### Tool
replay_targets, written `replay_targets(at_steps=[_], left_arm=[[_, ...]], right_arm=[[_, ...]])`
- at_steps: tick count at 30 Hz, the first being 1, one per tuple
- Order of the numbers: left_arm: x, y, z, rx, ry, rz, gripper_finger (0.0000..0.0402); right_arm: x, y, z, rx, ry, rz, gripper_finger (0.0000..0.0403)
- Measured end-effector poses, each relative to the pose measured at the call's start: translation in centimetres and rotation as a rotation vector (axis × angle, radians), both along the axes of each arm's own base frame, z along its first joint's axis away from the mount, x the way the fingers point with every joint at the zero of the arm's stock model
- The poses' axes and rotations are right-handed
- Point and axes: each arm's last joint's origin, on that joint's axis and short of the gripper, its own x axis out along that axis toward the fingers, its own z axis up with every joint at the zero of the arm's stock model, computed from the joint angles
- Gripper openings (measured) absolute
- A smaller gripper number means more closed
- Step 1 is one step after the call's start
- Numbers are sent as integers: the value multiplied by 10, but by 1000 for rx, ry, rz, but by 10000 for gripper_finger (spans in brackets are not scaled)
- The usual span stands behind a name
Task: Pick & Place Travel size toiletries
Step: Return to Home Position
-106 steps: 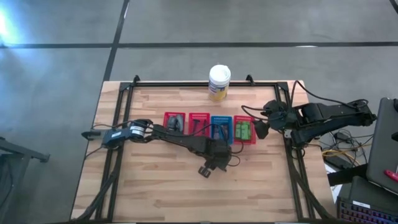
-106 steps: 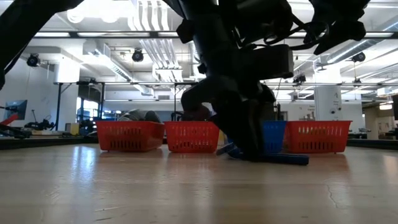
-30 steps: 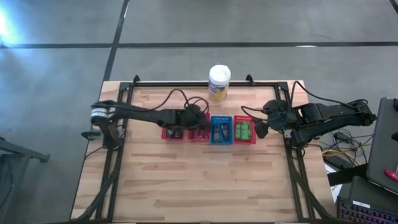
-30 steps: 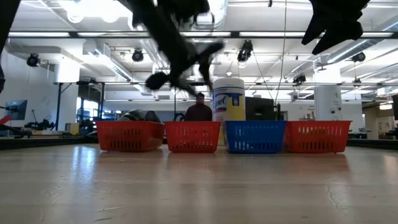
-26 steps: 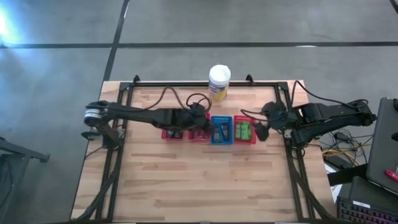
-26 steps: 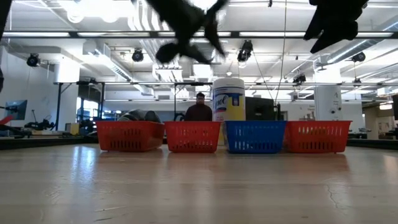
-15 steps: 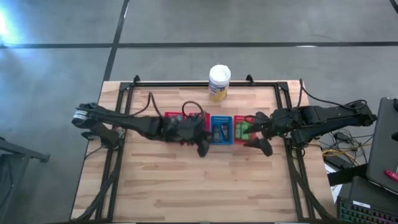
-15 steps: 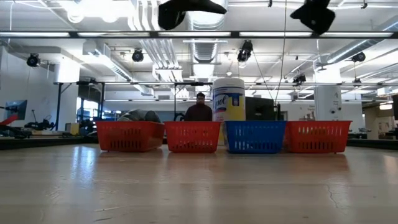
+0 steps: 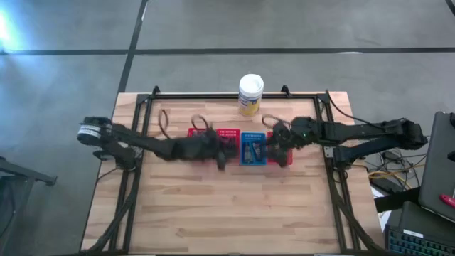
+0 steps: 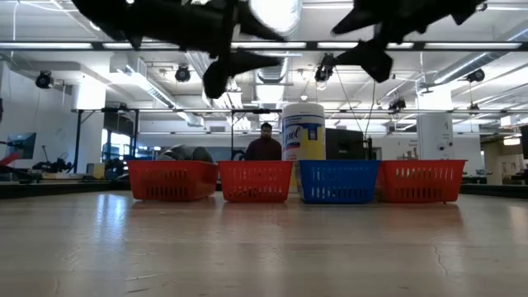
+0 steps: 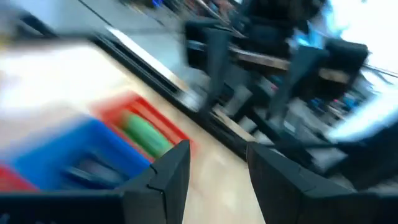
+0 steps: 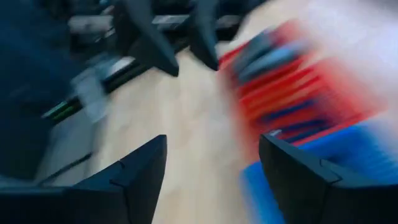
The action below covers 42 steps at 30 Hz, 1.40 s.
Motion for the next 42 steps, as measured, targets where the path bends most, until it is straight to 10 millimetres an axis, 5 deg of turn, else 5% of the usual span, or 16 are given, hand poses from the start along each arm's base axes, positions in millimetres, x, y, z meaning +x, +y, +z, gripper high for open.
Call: replay_targets(at_steps=[4,10,15,19,27,42], left_arm=[[-37,65,12,79,-15,119,163],[-125,145,51,234,-69,328,163],[-196,181,64,346,59,622,163],[-229,193,62,369,129,741,163],[-244,192,51,475,327,869,157],[-243,177,33,256,426,788,142]], right_arm=[[5,-32,21,-145,-36,-277,238],[-9,-73,52,-233,-92,-601,225],[-20,-98,52,-217,-69,-708,216],[-28,-111,50,-236,-34,-803,210],[-39,-126,49,-261,-11,-889,200],[-41,-130,46,-353,45,-864,170]])
